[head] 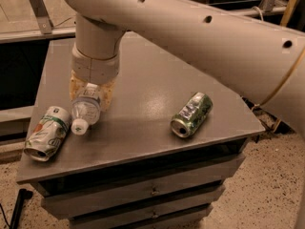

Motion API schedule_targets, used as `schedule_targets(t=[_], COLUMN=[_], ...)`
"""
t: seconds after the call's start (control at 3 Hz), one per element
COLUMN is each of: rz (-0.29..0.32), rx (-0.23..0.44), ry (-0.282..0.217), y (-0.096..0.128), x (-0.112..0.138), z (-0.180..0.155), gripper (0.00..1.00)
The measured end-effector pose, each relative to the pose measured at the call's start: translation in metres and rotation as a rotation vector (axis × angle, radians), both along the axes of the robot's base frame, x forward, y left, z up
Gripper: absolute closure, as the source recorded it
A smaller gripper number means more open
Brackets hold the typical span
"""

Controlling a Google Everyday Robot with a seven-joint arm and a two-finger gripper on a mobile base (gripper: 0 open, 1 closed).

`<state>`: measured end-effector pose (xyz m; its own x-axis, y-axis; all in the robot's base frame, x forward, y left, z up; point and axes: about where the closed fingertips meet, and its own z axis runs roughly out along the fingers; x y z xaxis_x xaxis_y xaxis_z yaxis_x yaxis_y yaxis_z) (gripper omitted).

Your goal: Move blue plastic bottle near 7up can

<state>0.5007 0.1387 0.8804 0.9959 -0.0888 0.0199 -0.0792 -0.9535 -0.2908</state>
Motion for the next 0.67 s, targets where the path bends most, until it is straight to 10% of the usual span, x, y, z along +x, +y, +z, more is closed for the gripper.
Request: schedule_targets(t=[0.67], rz=[0.001], rx=[0.001], ry=[-0.004], y=[0.0006], x=[-0.0007], z=[0.0004], gripper=[0.00])
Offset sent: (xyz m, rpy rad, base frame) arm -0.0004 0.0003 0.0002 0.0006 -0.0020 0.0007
